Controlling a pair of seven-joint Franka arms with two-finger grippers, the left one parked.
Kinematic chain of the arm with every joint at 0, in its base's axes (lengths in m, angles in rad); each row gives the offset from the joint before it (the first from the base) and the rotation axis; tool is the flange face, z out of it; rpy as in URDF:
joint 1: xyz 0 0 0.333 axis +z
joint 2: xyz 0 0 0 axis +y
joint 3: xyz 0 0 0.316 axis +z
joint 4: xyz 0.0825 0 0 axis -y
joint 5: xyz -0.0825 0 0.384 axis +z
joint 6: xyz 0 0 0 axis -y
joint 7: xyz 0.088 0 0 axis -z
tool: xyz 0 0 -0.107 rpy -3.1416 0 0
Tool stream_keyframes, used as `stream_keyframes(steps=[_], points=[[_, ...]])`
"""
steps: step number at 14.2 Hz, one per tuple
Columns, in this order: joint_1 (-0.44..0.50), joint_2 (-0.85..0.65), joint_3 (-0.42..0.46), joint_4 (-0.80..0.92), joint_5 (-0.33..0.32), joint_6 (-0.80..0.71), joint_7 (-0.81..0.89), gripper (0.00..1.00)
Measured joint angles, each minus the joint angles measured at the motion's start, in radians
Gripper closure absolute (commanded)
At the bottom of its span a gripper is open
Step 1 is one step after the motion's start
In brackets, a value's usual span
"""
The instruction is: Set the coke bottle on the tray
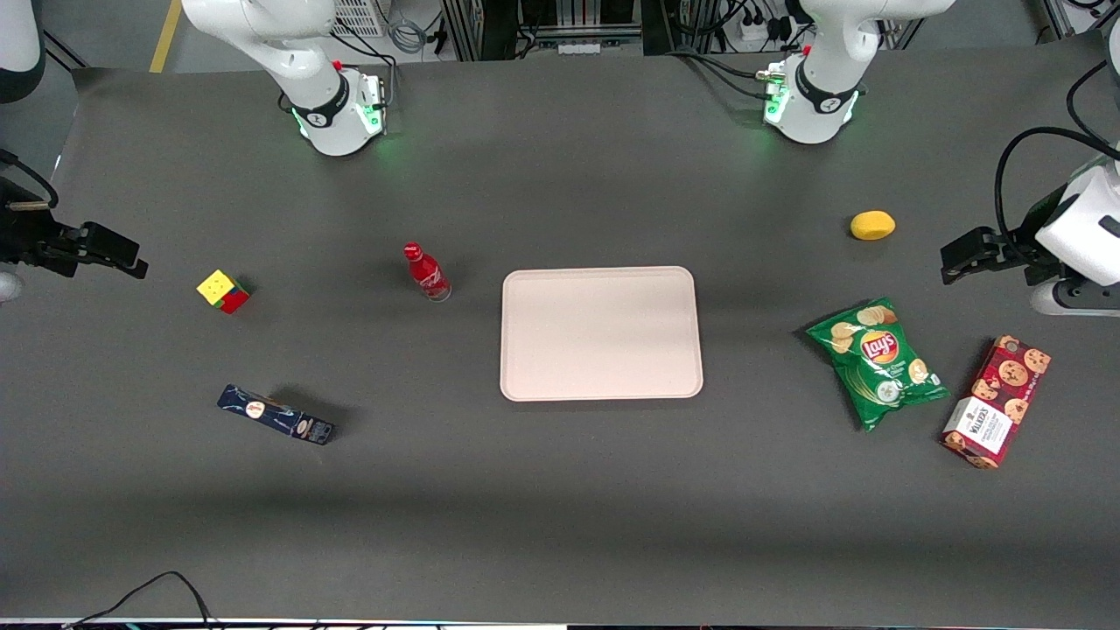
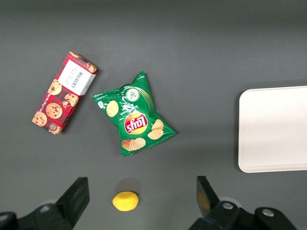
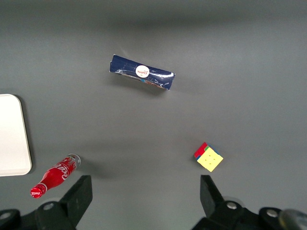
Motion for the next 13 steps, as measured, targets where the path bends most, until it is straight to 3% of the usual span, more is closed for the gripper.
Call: stream_keyframes(steps=[13], points=[[0.007, 0.002, 0.025, 0.004, 0.001, -0.008, -0.005, 0.0]])
